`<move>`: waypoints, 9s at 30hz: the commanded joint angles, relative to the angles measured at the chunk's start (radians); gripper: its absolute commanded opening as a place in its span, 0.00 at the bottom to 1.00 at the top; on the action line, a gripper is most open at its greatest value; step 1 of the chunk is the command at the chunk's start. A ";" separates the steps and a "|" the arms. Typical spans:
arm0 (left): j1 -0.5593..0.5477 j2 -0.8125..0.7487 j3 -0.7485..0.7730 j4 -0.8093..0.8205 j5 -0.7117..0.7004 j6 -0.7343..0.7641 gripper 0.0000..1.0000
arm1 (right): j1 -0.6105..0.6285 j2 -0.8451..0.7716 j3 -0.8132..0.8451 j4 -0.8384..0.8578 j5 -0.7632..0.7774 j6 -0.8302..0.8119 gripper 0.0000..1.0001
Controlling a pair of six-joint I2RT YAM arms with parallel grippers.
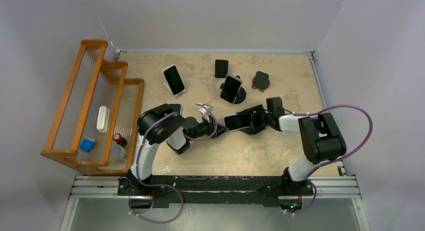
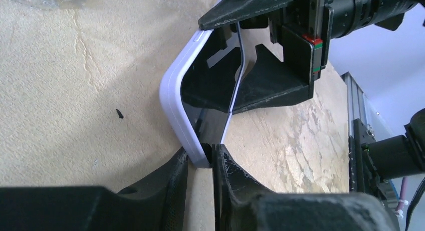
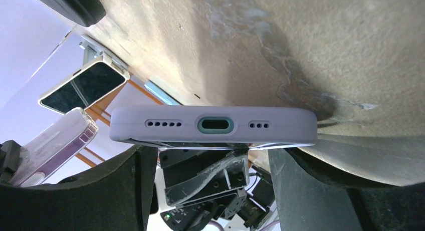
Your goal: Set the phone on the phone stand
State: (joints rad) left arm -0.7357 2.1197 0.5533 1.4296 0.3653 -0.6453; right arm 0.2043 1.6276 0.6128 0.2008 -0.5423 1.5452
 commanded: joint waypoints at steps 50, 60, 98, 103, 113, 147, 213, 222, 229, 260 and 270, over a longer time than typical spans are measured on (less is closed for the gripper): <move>-0.004 -0.713 0.080 -0.834 0.020 0.545 0.00 | 0.011 -0.718 0.047 -0.266 0.336 -1.021 0.99; 0.007 -0.886 0.487 -1.679 0.114 0.935 0.00 | 0.038 -0.903 0.090 -0.065 -0.093 -1.167 0.99; 0.041 -0.806 0.887 -2.250 0.471 1.152 0.00 | 0.482 -0.730 0.324 -0.336 -0.064 -1.626 0.75; 0.041 -0.807 0.899 -2.247 0.505 1.151 0.00 | 0.540 -0.703 0.307 -0.308 -0.017 -1.626 0.74; 0.043 -0.825 0.901 -2.266 0.524 1.161 0.00 | 0.553 -0.690 0.318 -0.288 0.008 -1.638 0.64; 0.103 -0.846 0.838 -2.231 0.547 1.182 0.00 | 0.554 -0.601 0.366 -0.357 0.070 -1.714 0.44; 0.273 -0.852 0.324 -0.691 0.896 0.219 0.00 | 0.541 -0.662 0.122 0.254 0.141 -1.503 0.57; 0.322 -0.824 0.560 -1.184 0.936 0.529 0.00 | 0.540 -0.916 0.013 0.423 0.503 -1.477 0.81; 0.374 -0.661 0.905 -1.473 1.005 0.727 0.00 | 0.536 -0.955 -0.005 0.508 0.615 -1.454 0.81; 0.484 0.448 1.861 -1.047 0.908 0.653 0.00 | 0.514 -0.630 0.147 0.516 0.442 -1.410 0.80; 0.486 0.521 1.896 -1.061 0.902 0.733 0.00 | 0.496 -0.502 0.199 0.534 0.361 -1.383 0.79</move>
State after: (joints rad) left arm -0.2497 2.6369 2.3737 0.2981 1.2587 0.0380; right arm 0.7120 1.1053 0.7540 0.6868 -0.1287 0.1425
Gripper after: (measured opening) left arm 0.143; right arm 0.791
